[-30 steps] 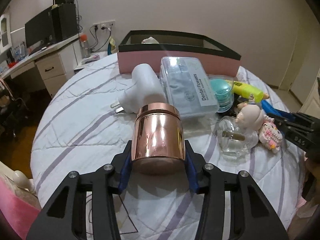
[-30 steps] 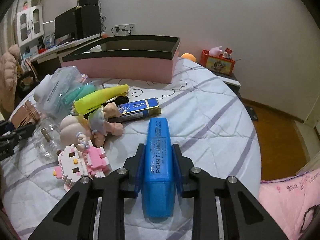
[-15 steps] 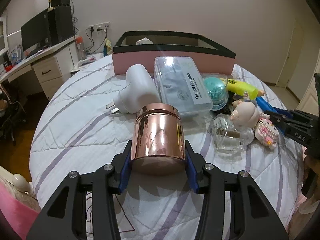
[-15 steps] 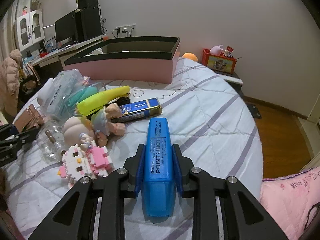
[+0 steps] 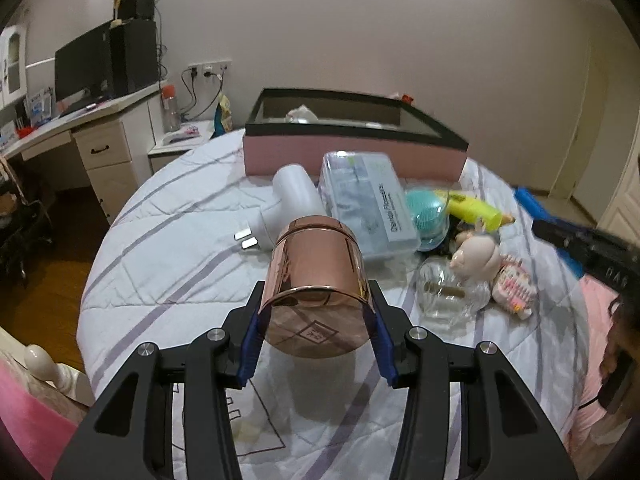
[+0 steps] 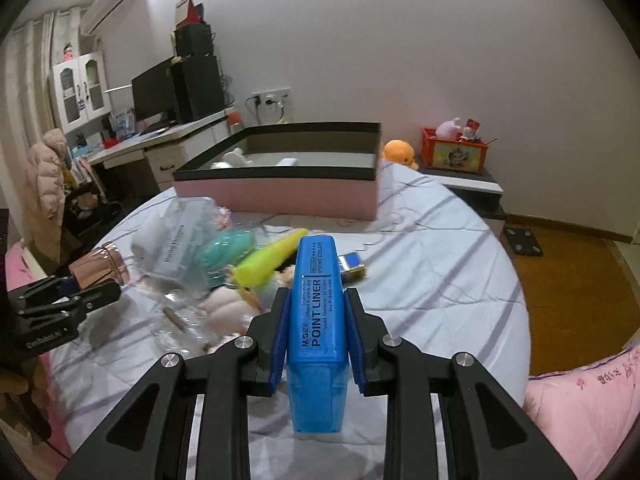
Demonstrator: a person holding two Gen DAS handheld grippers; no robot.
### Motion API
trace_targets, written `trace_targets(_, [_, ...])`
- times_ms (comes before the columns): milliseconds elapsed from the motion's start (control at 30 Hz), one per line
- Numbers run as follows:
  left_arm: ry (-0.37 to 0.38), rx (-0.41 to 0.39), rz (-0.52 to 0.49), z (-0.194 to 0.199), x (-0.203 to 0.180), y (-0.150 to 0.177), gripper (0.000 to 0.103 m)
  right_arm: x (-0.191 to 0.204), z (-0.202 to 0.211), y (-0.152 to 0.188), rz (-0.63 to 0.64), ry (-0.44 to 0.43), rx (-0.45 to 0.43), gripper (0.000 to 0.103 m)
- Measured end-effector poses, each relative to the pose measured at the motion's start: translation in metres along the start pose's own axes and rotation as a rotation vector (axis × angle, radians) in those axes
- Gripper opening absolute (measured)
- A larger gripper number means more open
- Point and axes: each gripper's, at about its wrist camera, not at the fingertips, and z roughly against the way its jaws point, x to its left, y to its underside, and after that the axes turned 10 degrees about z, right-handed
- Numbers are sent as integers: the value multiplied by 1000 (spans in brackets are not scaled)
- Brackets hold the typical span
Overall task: Organize rigid objects
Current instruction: 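Lift the copper cup and blue highlighter and carry them over the pink box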
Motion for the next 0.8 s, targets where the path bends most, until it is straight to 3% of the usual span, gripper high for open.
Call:
trace_targets(133, [-1,64,32,-16,10,7,47,5,-5,1,6,1,18,27])
trace_targets(467, [-37,69,22,-30,3,-2,47,1,-11,11,-11,-4,43,27])
trace_targets(800, [-18,-73,-5,11,-9,-17,47,10,0,-8,-1,-5,-5,27])
